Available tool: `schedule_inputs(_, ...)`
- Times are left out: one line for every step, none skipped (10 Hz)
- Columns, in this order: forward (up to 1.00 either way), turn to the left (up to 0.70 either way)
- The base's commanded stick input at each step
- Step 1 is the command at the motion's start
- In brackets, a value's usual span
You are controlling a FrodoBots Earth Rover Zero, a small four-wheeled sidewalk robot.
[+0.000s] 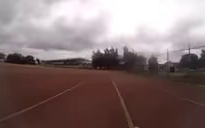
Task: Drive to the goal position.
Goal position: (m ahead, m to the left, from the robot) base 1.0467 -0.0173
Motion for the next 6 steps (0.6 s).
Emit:
schedule_inputs(0.70, 0.00)
schedule_inputs(0.70, 0.00)
schedule_inputs(0.70, 0.00)
schedule_inputs(0.70, 0.00)
schedule_inputs(0.70, 0.00)
schedule_inputs(0.70, 0.00)
